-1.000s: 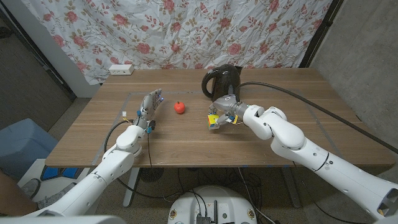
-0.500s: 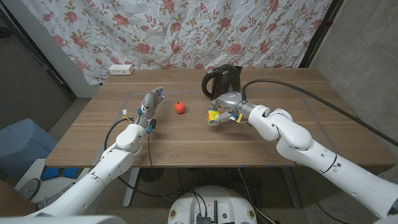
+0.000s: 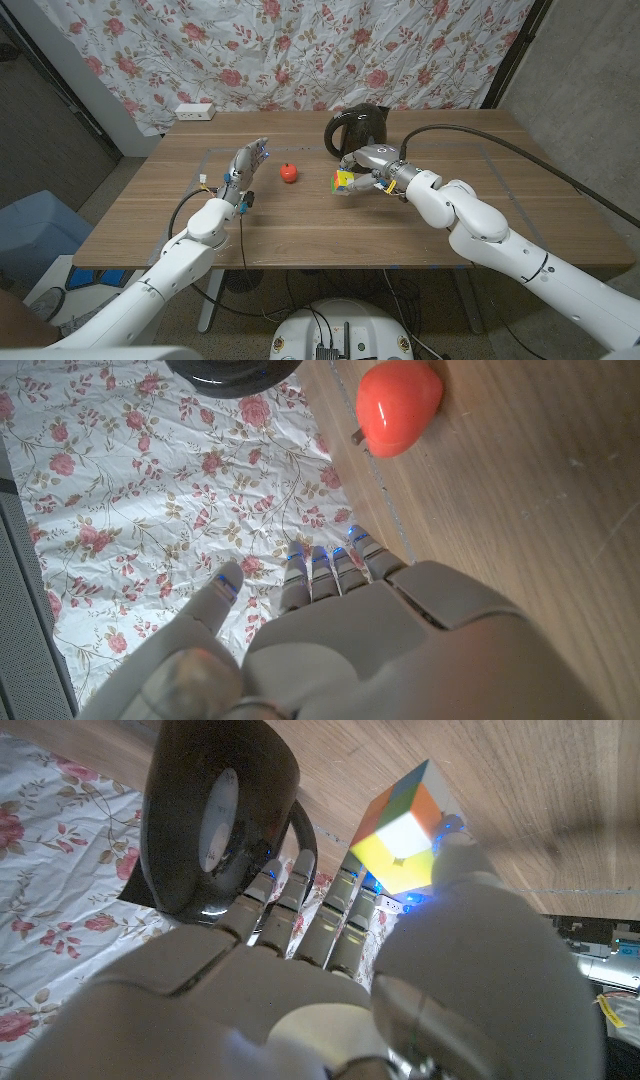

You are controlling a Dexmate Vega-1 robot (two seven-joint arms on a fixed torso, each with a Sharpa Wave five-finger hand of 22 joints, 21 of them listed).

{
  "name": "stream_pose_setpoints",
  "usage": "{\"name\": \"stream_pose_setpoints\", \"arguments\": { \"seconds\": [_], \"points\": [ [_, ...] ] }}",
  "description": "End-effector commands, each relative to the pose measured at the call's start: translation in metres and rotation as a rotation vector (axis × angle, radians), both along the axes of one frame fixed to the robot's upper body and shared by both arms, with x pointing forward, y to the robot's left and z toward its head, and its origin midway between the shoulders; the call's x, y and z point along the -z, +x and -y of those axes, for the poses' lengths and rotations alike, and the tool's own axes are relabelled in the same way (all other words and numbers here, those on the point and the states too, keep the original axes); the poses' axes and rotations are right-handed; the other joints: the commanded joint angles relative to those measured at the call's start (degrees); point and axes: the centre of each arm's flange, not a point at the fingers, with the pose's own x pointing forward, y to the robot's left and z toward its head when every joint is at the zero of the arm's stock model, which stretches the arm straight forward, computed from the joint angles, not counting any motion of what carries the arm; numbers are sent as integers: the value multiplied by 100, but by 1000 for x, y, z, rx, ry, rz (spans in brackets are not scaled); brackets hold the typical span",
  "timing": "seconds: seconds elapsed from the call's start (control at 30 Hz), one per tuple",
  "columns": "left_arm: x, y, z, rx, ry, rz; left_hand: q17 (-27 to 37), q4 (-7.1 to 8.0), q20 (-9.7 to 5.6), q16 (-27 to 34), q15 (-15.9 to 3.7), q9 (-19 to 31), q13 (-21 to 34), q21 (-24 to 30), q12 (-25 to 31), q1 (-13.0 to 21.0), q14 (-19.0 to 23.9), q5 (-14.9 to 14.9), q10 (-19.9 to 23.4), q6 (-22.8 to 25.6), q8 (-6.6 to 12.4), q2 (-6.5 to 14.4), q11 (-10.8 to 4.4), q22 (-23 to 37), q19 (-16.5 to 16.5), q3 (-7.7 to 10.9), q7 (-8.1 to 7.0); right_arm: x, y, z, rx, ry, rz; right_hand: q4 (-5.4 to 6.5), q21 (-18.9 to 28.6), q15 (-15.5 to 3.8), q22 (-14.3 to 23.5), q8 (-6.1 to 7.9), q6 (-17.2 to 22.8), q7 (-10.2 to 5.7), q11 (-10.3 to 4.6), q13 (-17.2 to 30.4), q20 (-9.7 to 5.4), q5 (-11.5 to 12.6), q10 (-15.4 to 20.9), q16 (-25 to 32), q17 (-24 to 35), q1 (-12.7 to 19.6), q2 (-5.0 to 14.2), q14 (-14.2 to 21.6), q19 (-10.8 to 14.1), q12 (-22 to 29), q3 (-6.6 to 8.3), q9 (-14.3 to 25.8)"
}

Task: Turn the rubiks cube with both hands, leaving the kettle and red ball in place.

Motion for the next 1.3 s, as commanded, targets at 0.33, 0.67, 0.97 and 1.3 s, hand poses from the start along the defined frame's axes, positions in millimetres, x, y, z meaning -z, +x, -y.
{"name": "stream_pose_setpoints", "arguments": {
  "seconds": [0.33,0.67,0.97,1.3],
  "points": [
    [-13,-14,39,-23,98,63,37,9,-13,38,-88,24,16,43,62,-31,143,10,177,218,49,422,-31,17,145,5,-19,-1,5,29,-35,235,6,12,24,-838,15,76,188,-75,-14,37,-5,3,138,65,26,69,153,114,105,20,-40,18],
    [-17,-17,60,-36,153,88,21,-20,-10,30,-101,24,16,44,82,-14,193,18,263,340,66,421,-30,17,176,28,-25,0,10,40,-51,309,-14,13,73,-836,26,107,221,-78,-12,71,-6,-38,180,128,77,74,175,158,302,-3,-92,11],
    [-22,-26,75,-31,197,115,16,-38,-11,28,-103,25,17,44,91,-5,240,22,317,399,64,422,-23,17,200,47,-27,5,12,52,-76,375,-28,10,120,-858,40,120,226,-76,-11,98,-87,-60,209,177,114,98,213,222,492,-16,-109,5],
    [-26,-32,94,-18,265,141,6,-91,-12,13,-107,27,19,43,97,16,267,21,373,487,66,402,-19,16,226,62,-28,10,13,65,-94,455,-49,2,123,-859,44,131,241,-75,-10,113,-94,-75,233,199,133,109,210,235,536,-18,-131,2]
  ]
}}
